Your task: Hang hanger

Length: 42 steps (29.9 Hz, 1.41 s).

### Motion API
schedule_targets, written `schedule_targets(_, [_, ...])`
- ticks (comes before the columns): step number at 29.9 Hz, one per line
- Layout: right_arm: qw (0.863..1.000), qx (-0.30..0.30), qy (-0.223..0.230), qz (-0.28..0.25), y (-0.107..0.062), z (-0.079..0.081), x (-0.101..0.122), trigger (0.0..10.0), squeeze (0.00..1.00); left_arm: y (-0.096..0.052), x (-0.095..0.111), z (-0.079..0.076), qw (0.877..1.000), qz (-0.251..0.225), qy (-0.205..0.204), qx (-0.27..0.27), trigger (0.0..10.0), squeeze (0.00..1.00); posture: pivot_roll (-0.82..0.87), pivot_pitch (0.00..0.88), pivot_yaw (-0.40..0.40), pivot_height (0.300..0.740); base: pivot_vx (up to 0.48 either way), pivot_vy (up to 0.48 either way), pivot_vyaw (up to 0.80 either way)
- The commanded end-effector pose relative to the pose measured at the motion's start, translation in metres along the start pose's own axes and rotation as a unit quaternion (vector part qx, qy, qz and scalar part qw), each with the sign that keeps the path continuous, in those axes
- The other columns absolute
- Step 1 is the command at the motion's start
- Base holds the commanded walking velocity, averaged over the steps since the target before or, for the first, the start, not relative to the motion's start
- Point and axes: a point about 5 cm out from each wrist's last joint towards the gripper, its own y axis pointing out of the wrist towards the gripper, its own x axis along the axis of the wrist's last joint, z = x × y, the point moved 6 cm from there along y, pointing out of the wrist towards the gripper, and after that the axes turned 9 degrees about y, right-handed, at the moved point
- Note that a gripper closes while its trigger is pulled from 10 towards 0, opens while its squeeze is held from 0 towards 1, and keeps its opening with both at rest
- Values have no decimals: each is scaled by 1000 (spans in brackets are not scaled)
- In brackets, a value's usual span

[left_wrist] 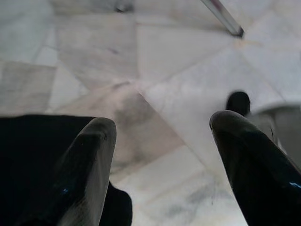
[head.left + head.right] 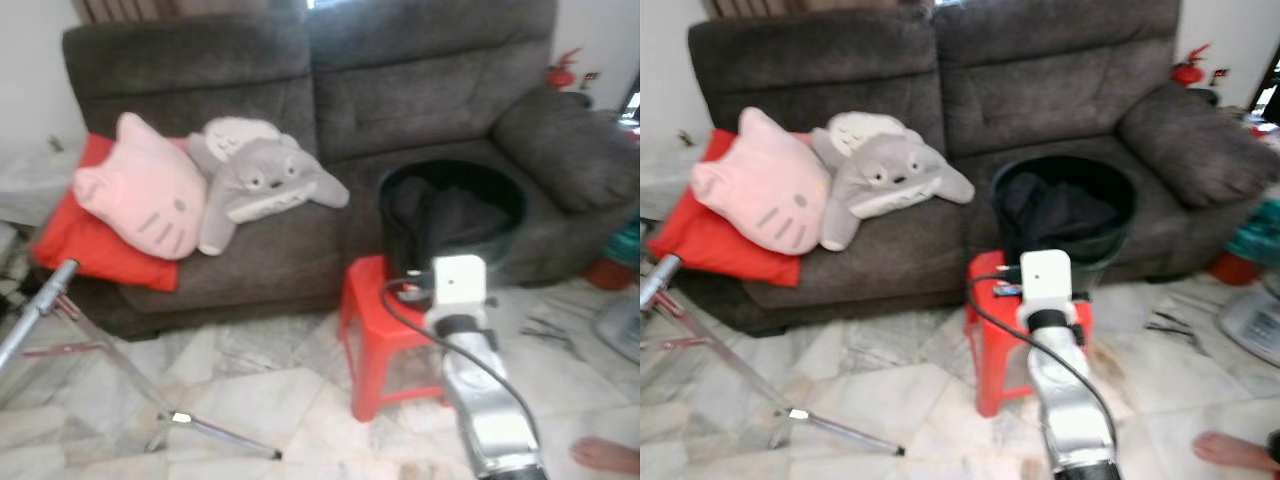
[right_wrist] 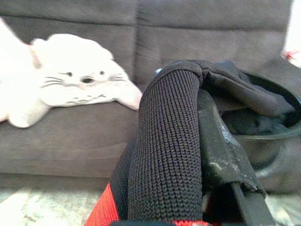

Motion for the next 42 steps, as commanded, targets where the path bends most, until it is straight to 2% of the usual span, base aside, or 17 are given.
schedule_targets(1, [1000,4,-2,-11,0,3,5,10000,0,-4,-22,0,1000,30,4,1,10000,0,-203,0,113,740,-326,0,800])
schedule_targets(32, [1000,-11,-8,-7,6,-7,3,10000,0,-3,-17,2,1000,26,-3,5,10000,0,-183,0,109,740,-325,0,800])
schedule_targets(39, [1000,-8,-11,-5,10,-7,3,10000,0,-3,-16,3,1000,25,-3,8,10000,0,-182,0,108,740,0,0,127])
schedule_targets(42, [1000,-16,-6,8,12,-13,-4,10000,0,-3,-15,2,1000,25,-4,8,10000,0,-181,0,105,740,0,0,0])
